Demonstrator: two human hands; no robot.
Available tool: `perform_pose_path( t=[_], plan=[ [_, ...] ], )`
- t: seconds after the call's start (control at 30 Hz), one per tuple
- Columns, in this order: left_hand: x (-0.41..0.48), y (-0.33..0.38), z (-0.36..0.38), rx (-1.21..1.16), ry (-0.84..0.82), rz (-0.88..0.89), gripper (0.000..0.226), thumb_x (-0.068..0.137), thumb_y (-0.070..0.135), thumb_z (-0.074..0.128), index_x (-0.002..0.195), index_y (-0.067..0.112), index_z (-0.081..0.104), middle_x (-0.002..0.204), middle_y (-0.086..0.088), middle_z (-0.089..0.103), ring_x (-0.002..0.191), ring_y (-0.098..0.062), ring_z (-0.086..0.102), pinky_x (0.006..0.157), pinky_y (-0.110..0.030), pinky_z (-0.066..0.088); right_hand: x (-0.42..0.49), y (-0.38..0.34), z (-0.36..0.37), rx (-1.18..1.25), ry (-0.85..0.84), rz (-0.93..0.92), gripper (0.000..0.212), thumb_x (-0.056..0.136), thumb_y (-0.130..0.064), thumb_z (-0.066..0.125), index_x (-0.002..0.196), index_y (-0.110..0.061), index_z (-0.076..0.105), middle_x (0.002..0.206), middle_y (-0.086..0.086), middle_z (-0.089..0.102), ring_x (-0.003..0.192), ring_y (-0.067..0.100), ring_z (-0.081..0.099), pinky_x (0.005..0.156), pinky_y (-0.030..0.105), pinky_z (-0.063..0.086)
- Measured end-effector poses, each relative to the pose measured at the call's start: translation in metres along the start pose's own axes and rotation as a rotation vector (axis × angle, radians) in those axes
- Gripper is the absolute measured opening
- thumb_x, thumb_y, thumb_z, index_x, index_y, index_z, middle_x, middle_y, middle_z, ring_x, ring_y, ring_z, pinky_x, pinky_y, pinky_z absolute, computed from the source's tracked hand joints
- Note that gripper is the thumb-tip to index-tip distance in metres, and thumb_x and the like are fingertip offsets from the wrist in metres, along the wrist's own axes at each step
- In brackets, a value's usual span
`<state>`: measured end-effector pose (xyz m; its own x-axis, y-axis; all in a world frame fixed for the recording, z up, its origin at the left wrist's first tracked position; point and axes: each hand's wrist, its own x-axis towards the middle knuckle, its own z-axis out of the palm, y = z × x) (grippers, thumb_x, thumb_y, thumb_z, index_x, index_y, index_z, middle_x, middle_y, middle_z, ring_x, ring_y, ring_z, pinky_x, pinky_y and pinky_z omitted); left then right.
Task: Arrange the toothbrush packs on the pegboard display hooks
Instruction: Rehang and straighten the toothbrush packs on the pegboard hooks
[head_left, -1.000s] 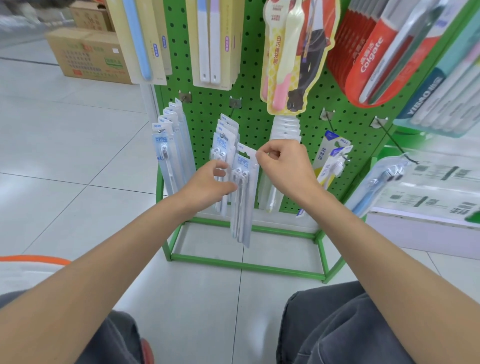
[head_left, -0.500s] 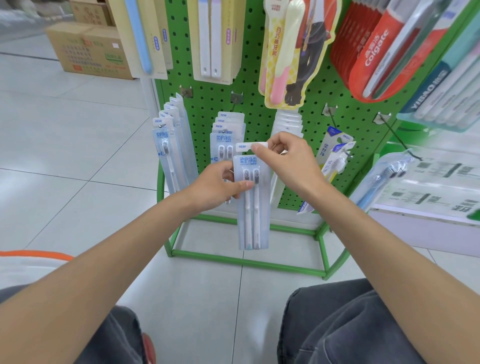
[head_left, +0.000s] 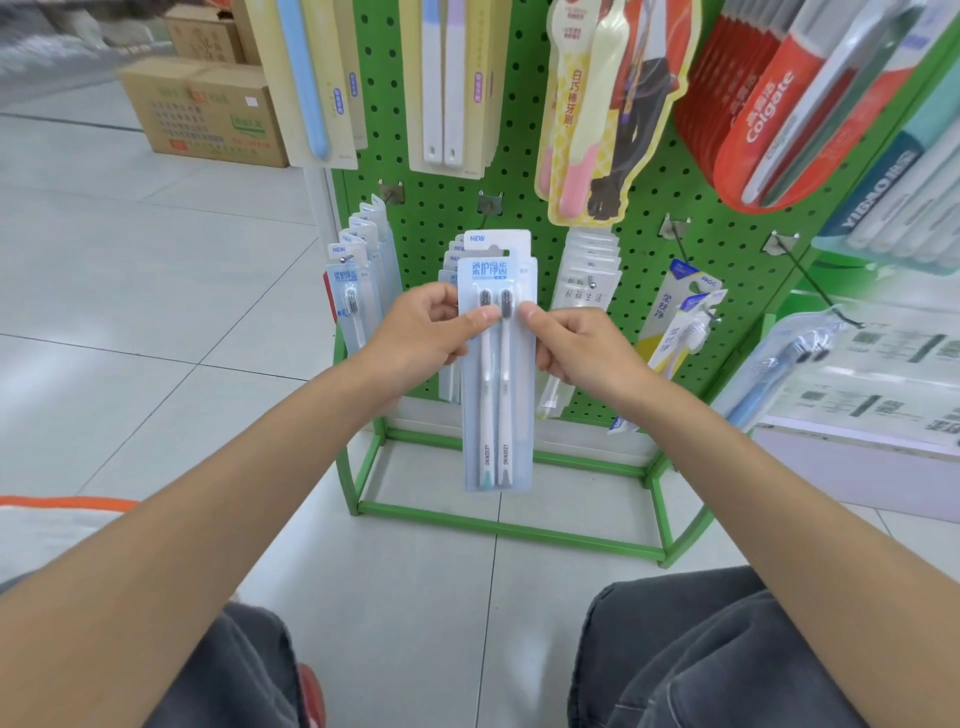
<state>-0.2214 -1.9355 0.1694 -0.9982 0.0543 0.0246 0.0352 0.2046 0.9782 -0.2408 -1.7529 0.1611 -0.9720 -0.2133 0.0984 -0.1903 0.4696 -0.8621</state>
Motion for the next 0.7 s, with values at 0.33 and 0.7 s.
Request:
perform_pose_path(
  t=[0.33,0.7],
  plan=[
    [0.001,0.009,-0.015,-0.074,0.176,0.025,0.019,0.093,0.032,0.065,0.107,0.019,0.066,0.077,0.015,0.063,0.057,0.001,0.050,0.066,-0.018,0.045,-0.024,0.019,0.013,-0.117,-0.394,0.105,0.044,0.100,-0.037,0.053,0.070,-0.005,0.059,0.041,-0.015,0.053,0.038,-0.001,0.039,0.048,0.010,0.036],
    [0.001,0.018,-0.017,-0.060,0.214,0.059,0.022,0.096,0.033,0.061,0.115,0.022,0.063,0.078,0.013,0.061,0.063,-0.003,0.050,0.073,-0.024,0.046,-0.028,0.035,0.025,-0.297,-0.468,0.068,0.036,0.093,-0.035,0.065,0.075,-0.004,0.062,0.053,-0.019,0.062,0.050,0.002,0.049,0.052,0.017,0.042]
  ],
)
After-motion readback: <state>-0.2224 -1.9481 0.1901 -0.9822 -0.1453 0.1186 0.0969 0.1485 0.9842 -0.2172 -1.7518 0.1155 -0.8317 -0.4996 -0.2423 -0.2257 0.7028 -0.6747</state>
